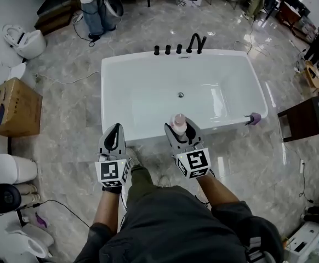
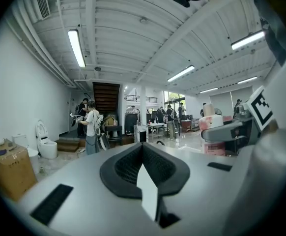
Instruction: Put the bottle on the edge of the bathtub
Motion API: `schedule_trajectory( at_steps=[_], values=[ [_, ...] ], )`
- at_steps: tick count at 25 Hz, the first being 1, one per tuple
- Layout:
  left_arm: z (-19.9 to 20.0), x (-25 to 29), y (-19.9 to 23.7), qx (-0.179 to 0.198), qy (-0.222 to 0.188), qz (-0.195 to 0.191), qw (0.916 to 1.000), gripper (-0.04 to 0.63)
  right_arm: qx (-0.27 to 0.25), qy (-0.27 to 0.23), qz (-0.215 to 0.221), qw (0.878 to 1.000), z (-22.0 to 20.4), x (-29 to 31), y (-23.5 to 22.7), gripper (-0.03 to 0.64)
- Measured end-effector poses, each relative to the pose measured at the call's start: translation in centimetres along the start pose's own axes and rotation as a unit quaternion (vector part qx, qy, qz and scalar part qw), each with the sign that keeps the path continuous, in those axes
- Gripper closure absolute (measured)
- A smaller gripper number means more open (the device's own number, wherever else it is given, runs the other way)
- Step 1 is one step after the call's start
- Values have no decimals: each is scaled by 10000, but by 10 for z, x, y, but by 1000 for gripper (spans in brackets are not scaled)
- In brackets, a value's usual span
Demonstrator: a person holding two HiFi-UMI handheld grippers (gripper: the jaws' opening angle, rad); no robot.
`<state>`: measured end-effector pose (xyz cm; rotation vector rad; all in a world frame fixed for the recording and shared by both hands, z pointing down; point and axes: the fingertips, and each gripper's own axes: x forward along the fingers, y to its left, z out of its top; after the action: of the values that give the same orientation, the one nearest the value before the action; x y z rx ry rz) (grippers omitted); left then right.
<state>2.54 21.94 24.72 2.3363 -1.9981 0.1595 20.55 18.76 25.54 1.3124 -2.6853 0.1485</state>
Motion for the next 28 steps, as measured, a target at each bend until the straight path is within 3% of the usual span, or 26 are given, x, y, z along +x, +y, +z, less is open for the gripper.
schedule_trajectory(
  at_steps=[16, 21, 28],
  values=[
    [-43, 218, 151, -240, 323, -740, 9964, 594, 222, 73, -491, 9985, 5, 263, -34, 397],
    [-73, 276, 178, -207, 426, -697, 9964, 592, 233, 26, -459, 9987, -6, 345, -58, 397],
    [-122, 362, 191, -80, 522, -409, 9978, 594, 295, 156, -233, 9992, -63, 453, -113, 397]
  ],
)
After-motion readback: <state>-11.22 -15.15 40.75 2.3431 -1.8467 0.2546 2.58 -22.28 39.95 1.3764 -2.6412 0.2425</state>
